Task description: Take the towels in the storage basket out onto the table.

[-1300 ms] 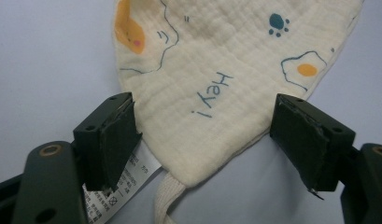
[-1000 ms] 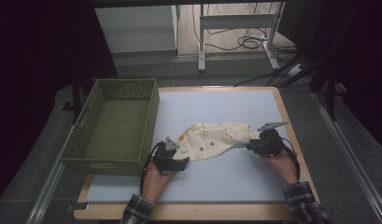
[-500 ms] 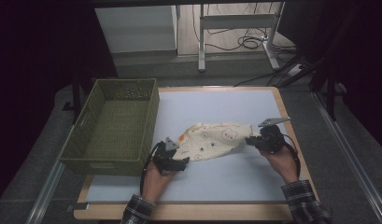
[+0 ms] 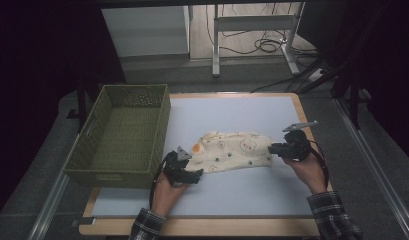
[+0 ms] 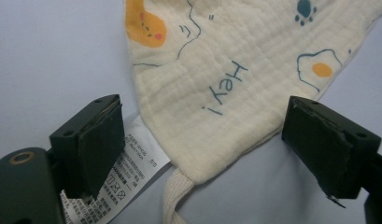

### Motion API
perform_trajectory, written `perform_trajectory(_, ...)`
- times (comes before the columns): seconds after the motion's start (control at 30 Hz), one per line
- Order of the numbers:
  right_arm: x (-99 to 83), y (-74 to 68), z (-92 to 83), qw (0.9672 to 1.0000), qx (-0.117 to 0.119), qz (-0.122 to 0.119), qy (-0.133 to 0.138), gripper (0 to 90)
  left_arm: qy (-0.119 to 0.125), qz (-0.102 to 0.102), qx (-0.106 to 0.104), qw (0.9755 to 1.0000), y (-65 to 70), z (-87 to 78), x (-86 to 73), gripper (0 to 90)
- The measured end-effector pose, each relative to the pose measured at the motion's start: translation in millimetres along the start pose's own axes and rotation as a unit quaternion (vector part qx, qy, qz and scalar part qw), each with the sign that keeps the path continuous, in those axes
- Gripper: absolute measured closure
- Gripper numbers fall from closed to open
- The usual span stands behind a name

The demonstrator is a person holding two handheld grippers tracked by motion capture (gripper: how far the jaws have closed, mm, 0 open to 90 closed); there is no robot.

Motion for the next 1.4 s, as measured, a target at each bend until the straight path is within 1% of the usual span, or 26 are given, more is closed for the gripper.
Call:
perform_trajectory(0.1, -7.1, 8.8, 6.4, 0.9999, -0.009, 0.013, -0.003, 68.3, -0.002, 0.000, 0.003, 1.0000, -0.5, 0.2, -0.2, 10.4)
perform_trajectory(0.2, -13.4, 10.3, 0.0, 0.9998, -0.012, 0.012, 0.000, 68.3, 0.002, 0.007, 0.009, 0.9999, 0.4, -0.5, 0.4, 10.4)
perform_trajectory(0.27, -22.2, 4.7, -11.5, 0.9999, -0.006, 0.006, 0.005, 68.9, 0.002, 0.013, 0.012, 0.9998, 1.5, -1.4, 0.6, 12.4)
perform_trajectory(0.3, -22.2, 4.7, -11.5, 0.9999, -0.006, 0.006, 0.005, 68.9, 0.004, 0.010, 0.009, 0.9999, 2.4, -1.4, 1.0, 12.4)
perform_trajectory(0.37, -31.6, -3.3, -13.4, 1.0000, -0.001, -0.004, 0.005, 70.4, 0.006, 0.010, 0.009, 0.9999, 3.3, -2.1, 1.8, 16.1)
perform_trajectory(0.43, -37.1, -8.6, -8.6, 0.9999, -0.001, -0.014, 0.006, 71.0, 0.013, 0.002, 0.005, 0.9999, 4.4, -2.7, 3.1, 18.6)
perform_trajectory(0.5, -39.5, -10.8, -4.3, 0.9999, 0.000, -0.016, 0.005, 71.0, 0.016, 0.000, 0.005, 0.9999, 4.7, -3.3, 3.6, 19.9)
perform_trajectory(0.57, -43.6, -11.4, 11.4, 0.9997, -0.011, -0.021, 0.003, 70.8, 0.021, 0.000, 0.008, 0.9997, 4.7, -5.1, 4.4, 23.1)
perform_trajectory(0.63, -43.3, -9.9, 18.8, 0.9997, -0.018, -0.016, 0.007, 70.8, 0.023, -0.001, 0.009, 0.9997, 4.2, -6.1, 4.8, 24.5)
perform_trajectory(0.67, -43.4, -9.6, 22.4, 0.9996, -0.021, -0.014, 0.008, 72.0, 0.026, -0.003, 0.006, 0.9996, 4.3, -6.6, 5.1, 26.1)
perform_trajectory(0.7, -44.4, -10.0, 25.8, 0.9996, -0.023, -0.014, 0.007, 78.0, 0.028, -0.005, 0.006, 0.9996, 3.9, -7.2, 5.2, 27.6)
perform_trajectory(0.73, -44.9, -9.8, 26.3, 0.9991, -0.033, -0.024, 0.009, 85.6, 0.028, -0.005, 0.005, 0.9996, 3.9, -7.9, 5.0, 29.8)
perform_trajectory(0.83, -45.8, -13.9, 25.6, 0.9990, -0.032, -0.027, 0.012, 87.7, 0.035, -0.009, 0.000, 0.9993, 4.3, -9.4, 6.0, 36.9)
perform_trajectory(0.9, -50.0, -17.6, 19.9, 0.9987, -0.034, -0.036, 0.010, 88.2, 0.041, -0.012, 0.003, 0.9991, 3.3, -11.2, 7.6, 38.5)
perform_trajectory(0.97, -58.8, -22.9, 6.1, 0.9988, -0.028, -0.037, 0.015, 88.3, 0.046, -0.013, 0.004, 0.9988, 2.7, -13.6, 9.9, 42.3)
perform_trajectory(1.0, -58.8, -22.9, 6.1, 0.9988, -0.028, -0.037, 0.015, 88.3, 0.046, -0.013, 0.004, 0.9988, 2.7, -13.6, 9.9, 43.4)
perform_trajectory(1.03, -67.0, -24.9, -5.3, 0.9988, -0.028, -0.038, 0.016, 88.3, 0.048, -0.013, 0.004, 0.9987, 2.8, -14.8, 10.7, 44.5)
perform_trajectory(1.07, -67.0, -24.9, -5.3, 0.9988, -0.028, -0.038, 0.016, 88.3, 0.047, -0.013, 0.004, 0.9988, 2.7, -15.5, 10.7, 44.5)
perform_trajectory(1.1, -76.5, -26.1, -15.8, 0.9989, -0.024, -0.035, 0.018, 88.2, 0.048, -0.014, 0.005, 0.9988, 2.7, -16.7, 11.0, 48.4)
perform_trajectory(1.17, -85.5, -26.5, -23.9, 0.9992, -0.021, -0.029, 0.018, 88.2, 0.045, -0.015, -0.009, 0.9988, 5.6, -17.4, 10.4, 52.3)
perform_trajectory(1.23, -90.6, -26.9, -27.9, 0.9994, -0.019, -0.025, 0.018, 88.2, 0.037, -0.013, -0.012, 0.9991, 7.6, -16.3, 8.9, 54.5)
perform_trajectory(1.27, -100.7, -28.2, -34.0, 0.9996, -0.010, -0.015, 0.020, 88.0, 0.021, -0.007, -0.030, 0.9993, 15.3, -13.2, 5.3, 56.4)
perform_trajectory(1.3, -103.6, -28.7, -35.3, 0.9997, -0.007, -0.012, 0.021, 88.0, 0.021, -0.007, -0.030, 0.9993, 15.3, -13.2, 5.3, 57.0)
perform_trajectory(1.33, -103.6, -28.7, -35.3, 0.9997, -0.007, -0.012, 0.021, 88.0, 0.017, -0.005, -0.038, 0.9991, 19.8, -11.9, 4.1, 57.0)
perform_trajectory(1.37, -110.5, -30.1, -37.9, 0.9997, -0.004, -0.009, 0.022, 87.9, 0.009, 0.001, -0.049, 0.9987, 28.9, -9.8, 2.4, 57.6)
perform_trajectory(1.4, -110.5, -30.1, -37.9, 0.9997, -0.004, -0.009, 0.022, 87.9, 0.009, 0.001, -0.049, 0.9987, 28.9, -9.8, 2.4, 59.0)
Point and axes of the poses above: each handheld gripper's, and its own axes: z roughly forward along the jaws, x roughly out of its top, y roughly to its right, the point moved 10 cm from there along z, roughly forward along the jaws, and after that the axes turned 1 degree about y, right-handed, at the moved point
